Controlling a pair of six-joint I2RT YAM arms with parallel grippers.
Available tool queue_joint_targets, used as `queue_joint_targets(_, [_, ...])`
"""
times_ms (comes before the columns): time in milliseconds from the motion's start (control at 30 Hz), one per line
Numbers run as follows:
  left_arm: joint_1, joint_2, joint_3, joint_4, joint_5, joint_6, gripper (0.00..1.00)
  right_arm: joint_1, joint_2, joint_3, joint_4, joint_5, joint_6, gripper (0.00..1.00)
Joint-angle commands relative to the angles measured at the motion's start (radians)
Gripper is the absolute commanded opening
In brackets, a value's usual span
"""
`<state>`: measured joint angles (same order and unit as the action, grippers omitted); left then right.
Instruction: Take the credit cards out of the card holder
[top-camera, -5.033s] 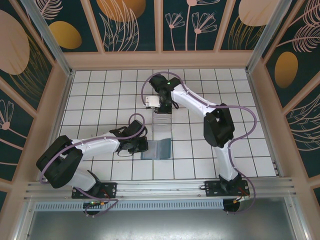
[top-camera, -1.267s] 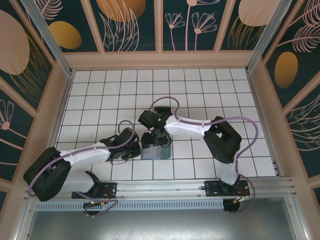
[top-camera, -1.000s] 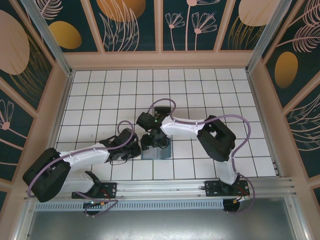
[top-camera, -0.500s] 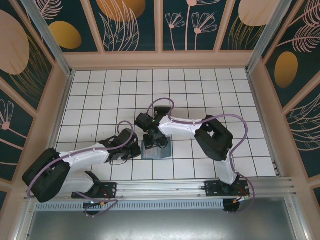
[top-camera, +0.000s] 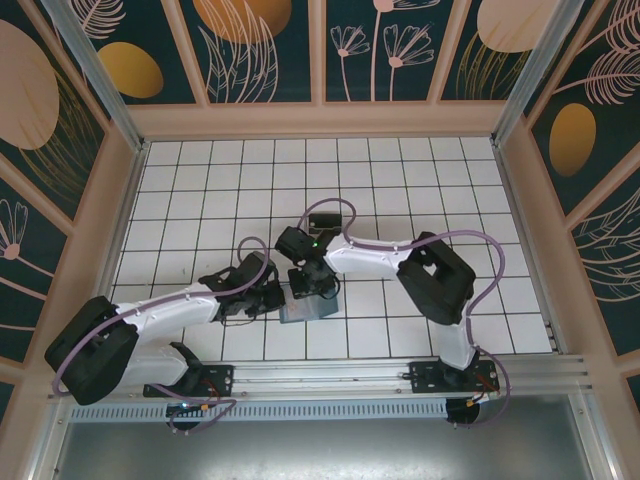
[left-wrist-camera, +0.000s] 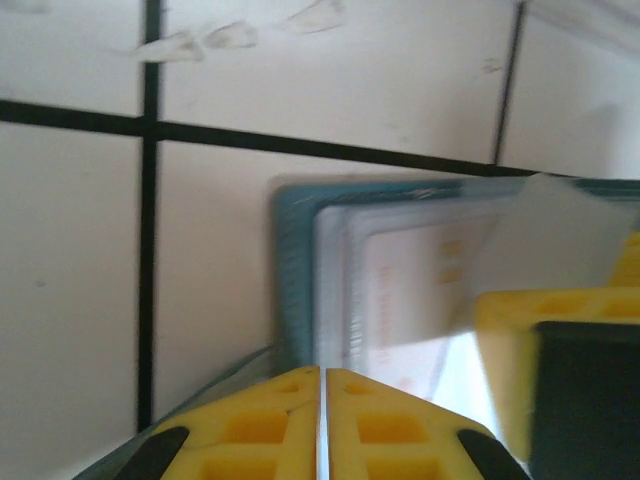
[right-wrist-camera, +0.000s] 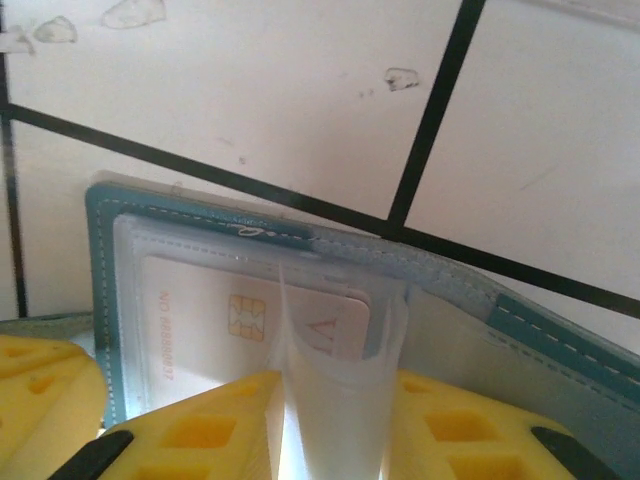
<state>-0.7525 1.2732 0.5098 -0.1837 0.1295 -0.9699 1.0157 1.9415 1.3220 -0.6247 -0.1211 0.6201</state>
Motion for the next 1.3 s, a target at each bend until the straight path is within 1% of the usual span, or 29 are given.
queue_joint_targets(0, [0.004,-0.020,0.042,0.004,0.065,0.009,0.12,-0.014,-0.061,-0.059,0.104,-0.063,0.036,0.30])
queue_joint_targets(67, [0.005,-0.010,0.048,0.012,0.084,0.006,0.12,-0.023,-0.079,-0.099,0.151,-0.090,0.044,0.30])
queue_joint_targets(300, [0.004,0.080,0.058,0.012,0.092,0.023,0.11,-0.047,-0.131,-0.214,0.277,-0.143,0.065,0.30])
queue_joint_targets(567, [0.004,0.148,0.082,-0.001,0.095,0.042,0.11,-0.073,-0.184,-0.349,0.448,-0.228,0.077,0.31])
queue_joint_targets(633, [0.004,0.155,0.090,-0.019,0.092,0.052,0.11,-0.079,-0.198,-0.371,0.480,-0.241,0.081,0.34])
queue_joint_targets(667, [0.005,0.157,0.094,-0.030,0.089,0.056,0.11,-0.081,-0.207,-0.380,0.488,-0.241,0.085,0.37])
queue_joint_targets(733, [0.004,0.156,0.106,-0.047,0.086,0.062,0.11,-0.086,-0.227,-0.389,0.490,-0.230,0.089,0.45])
queue_joint_targets(800, [0.004,0.160,0.123,-0.064,0.086,0.069,0.11,-0.096,-0.253,-0.394,0.484,-0.217,0.089,0.50])
queue_joint_targets(867, [0.004,0.169,0.139,-0.077,0.089,0.077,0.11,-0.104,-0.282,-0.401,0.477,-0.206,0.090,0.53])
queue_joint_targets(1000, [0.004,0.195,0.174,-0.103,0.102,0.094,0.11,-0.126,-0.355,-0.408,0.442,-0.169,0.082,0.55])
queue_joint_targets(1267, [0.003,0.259,0.260,-0.164,0.115,0.138,0.12,-0.194,-0.493,-0.472,0.417,-0.133,0.076,0.56])
